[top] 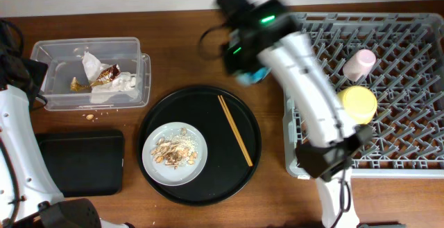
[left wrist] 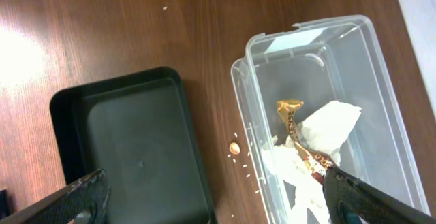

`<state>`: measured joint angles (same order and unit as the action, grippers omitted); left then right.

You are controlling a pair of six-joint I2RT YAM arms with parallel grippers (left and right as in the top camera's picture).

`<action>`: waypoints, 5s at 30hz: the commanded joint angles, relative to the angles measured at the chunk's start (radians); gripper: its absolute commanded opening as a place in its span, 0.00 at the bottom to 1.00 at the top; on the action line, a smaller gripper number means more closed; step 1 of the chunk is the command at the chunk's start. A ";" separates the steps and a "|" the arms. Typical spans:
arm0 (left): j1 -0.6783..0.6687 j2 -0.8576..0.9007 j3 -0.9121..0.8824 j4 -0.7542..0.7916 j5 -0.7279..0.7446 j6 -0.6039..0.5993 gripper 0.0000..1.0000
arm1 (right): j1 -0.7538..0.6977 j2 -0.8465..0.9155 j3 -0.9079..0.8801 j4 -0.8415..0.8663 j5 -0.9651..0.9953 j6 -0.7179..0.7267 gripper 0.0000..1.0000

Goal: Sort waste into correct bins and load items into the dishwasher rack
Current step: 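Grasp the blue cup with the right gripper and lift it, then carry the blue cup to the rack and set it down, then move the right gripper back to the wooden chopsticks on the tray, then grasp one chopstick with the right gripper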

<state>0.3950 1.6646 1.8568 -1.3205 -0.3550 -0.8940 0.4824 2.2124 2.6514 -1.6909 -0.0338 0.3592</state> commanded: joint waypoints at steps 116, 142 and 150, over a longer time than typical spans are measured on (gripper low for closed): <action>0.003 0.005 0.003 -0.002 -0.006 -0.006 0.99 | 0.211 -0.002 -0.827 0.508 0.052 -0.062 0.38; 0.003 0.005 0.003 -0.002 -0.006 -0.006 0.99 | 0.218 0.001 -1.001 0.672 0.002 -0.062 0.39; 0.003 0.005 0.003 -0.002 -0.006 -0.006 0.99 | 0.218 0.001 -1.069 0.749 -0.033 -0.062 0.22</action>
<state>0.3950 1.6646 1.8568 -1.3209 -0.3546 -0.8940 0.6941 2.1906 1.6218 -0.9508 -0.0452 0.2897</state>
